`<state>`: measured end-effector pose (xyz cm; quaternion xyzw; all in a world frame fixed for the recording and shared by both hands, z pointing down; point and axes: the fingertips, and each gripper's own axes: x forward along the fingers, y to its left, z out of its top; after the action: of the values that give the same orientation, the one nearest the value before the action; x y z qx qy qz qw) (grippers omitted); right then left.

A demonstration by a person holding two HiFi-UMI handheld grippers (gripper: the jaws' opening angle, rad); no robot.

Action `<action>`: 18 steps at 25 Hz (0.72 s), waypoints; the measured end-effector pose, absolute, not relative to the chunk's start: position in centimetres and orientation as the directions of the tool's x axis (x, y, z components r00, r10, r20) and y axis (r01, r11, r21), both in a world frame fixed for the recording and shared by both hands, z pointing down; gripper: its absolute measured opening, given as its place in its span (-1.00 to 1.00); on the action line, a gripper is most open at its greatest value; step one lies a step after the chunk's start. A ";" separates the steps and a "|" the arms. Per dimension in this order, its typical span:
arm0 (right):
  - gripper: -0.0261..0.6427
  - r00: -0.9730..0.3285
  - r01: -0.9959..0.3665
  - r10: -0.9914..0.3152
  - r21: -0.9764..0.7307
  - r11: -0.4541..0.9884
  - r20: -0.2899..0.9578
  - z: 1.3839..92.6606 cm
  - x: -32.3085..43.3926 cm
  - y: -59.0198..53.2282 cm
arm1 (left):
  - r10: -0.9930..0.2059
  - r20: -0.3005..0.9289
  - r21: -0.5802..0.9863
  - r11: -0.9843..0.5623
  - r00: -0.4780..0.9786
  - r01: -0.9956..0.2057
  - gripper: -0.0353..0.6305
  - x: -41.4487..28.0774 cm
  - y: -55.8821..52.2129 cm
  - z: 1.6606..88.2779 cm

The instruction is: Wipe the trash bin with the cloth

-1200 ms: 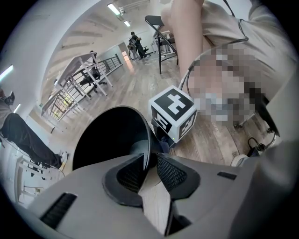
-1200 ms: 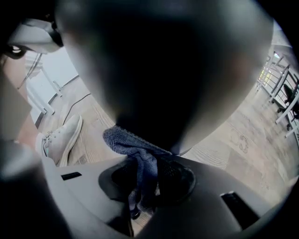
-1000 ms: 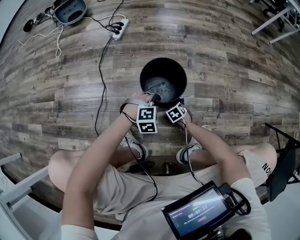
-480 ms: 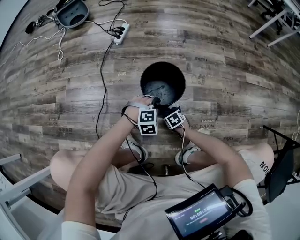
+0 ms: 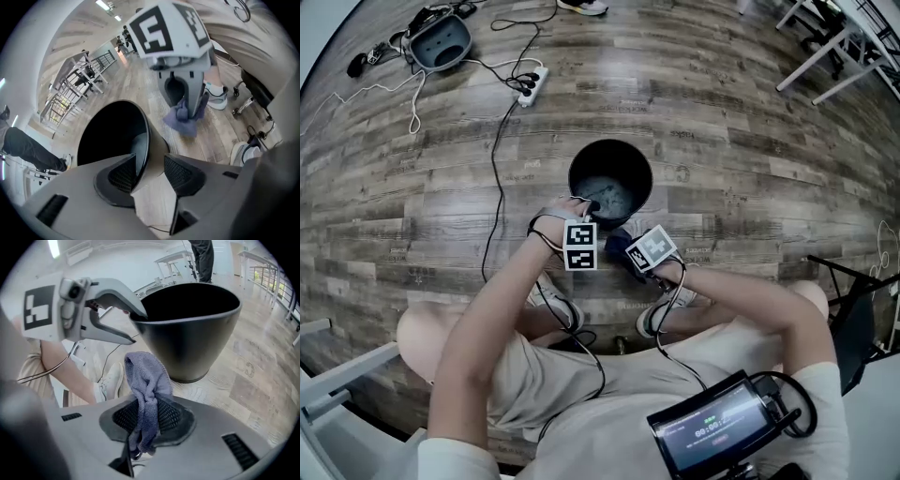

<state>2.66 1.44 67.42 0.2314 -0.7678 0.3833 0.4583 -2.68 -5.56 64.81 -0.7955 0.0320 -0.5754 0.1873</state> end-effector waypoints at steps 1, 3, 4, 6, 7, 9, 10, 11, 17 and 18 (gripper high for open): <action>-0.68 -0.478 -0.696 0.001 -0.379 0.609 0.879 66.4 2.7 1.9 | -0.275 0.904 -0.344 -0.923 0.328 0.174 -0.33 -3.1 -5.9 64.7; -0.68 -0.488 -0.674 0.012 -0.386 0.630 0.873 64.4 2.9 2.7 | -0.292 0.906 -0.361 -0.911 0.307 0.197 -0.33 -4.0 -6.7 64.8; -0.68 -0.495 -0.662 0.017 -0.390 0.640 0.869 63.5 3.1 3.0 | -0.306 0.904 -0.375 -0.903 0.298 0.210 -0.34 -4.4 -7.0 65.0; -0.68 -0.510 -0.644 0.018 -0.396 0.655 0.860 61.8 3.4 3.3 | -0.332 0.897 -0.403 -0.886 0.292 0.231 -0.43 -4.6 -7.3 65.2; -0.68 -0.519 -0.639 0.015 -0.399 0.658 0.855 61.1 3.6 3.4 | -0.338 0.896 -0.410 -0.880 0.289 0.239 -0.43 -4.5 -7.4 65.3; -0.68 -0.533 -0.632 0.000 -0.399 0.664 0.846 60.5 4.1 3.4 | -0.341 0.898 -0.410 -0.877 0.278 0.251 -0.45 -4.3 -7.2 65.4; -0.68 -0.534 -0.631 -0.012 -0.389 0.671 0.845 60.3 4.4 3.3 | -0.340 0.899 -0.409 -0.877 0.274 0.252 -0.45 -4.2 -7.2 65.4; -0.68 -0.531 -0.631 -0.028 -0.374 0.680 0.847 60.0 4.6 3.0 | -0.339 0.900 -0.406 -0.879 0.272 0.249 -0.45 -4.2 -7.2 65.4; -0.68 -0.528 -0.666 -0.110 -0.331 0.668 0.842 59.8 4.9 0.9 | -0.317 0.904 -0.379 -0.904 0.286 0.196 -0.49 -3.2 -6.4 65.3; -0.68 -0.531 -0.672 -0.116 -0.334 0.661 0.839 59.9 4.9 0.6 | -0.312 0.906 -0.372 -0.909 0.286 0.187 -0.50 -2.9 -6.2 65.3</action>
<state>4.88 0.63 59.86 0.2433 -0.8095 0.3319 0.4187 -2.87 -6.18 65.32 -0.7740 0.0406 -0.5962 0.2093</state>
